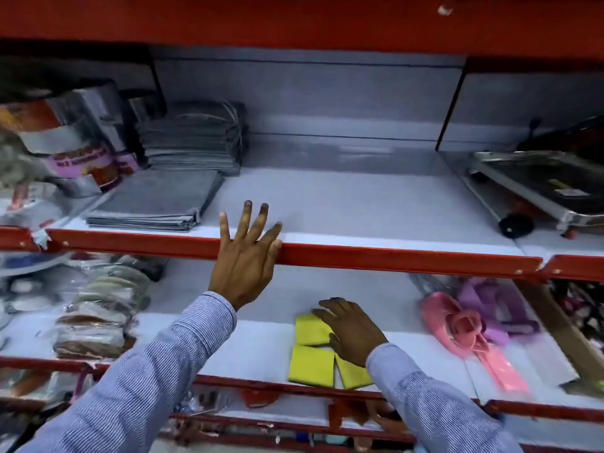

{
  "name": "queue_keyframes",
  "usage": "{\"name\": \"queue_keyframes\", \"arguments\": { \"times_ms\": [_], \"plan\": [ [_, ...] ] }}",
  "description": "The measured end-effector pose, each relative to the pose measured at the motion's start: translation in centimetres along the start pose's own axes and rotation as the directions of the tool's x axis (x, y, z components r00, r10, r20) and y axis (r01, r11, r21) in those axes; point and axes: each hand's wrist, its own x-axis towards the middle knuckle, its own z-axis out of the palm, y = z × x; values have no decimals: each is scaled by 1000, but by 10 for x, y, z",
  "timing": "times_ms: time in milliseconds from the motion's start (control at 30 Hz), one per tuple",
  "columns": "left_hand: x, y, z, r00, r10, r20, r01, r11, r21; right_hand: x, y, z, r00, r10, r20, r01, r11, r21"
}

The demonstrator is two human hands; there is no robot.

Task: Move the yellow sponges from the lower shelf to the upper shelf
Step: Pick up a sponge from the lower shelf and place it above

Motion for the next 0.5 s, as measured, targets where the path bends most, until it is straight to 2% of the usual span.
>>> {"name": "queue_keyframes", "arguments": {
  "times_ms": [33,100,200,300,400,433,500],
  "plan": [
    [0,-2,2,1000,-2,6,2,1000,5,9,0,11,989,70,129,-72,997,12],
    [1,-3,6,999,10,-31,-10,1000,-2,22,1,23,916,146,373,-155,988,-8],
    [0,-4,12,998,6,-67,-9,999,-40,43,4,35,854,161,495,-141,987,-77],
    [-1,-7,14,997,-4,-81,0,998,-57,56,7,43,845,161,510,-124,987,-106],
    [-3,-6,13,997,-4,-75,-1,998,-66,54,9,36,867,155,473,-149,988,-51],
    [-4,-6,14,997,-4,-71,-1,998,-69,49,9,29,891,129,434,-140,990,-8],
    [-4,-7,13,998,-1,-69,-4,997,-78,35,10,9,964,41,262,-63,995,74]
  ]
}}
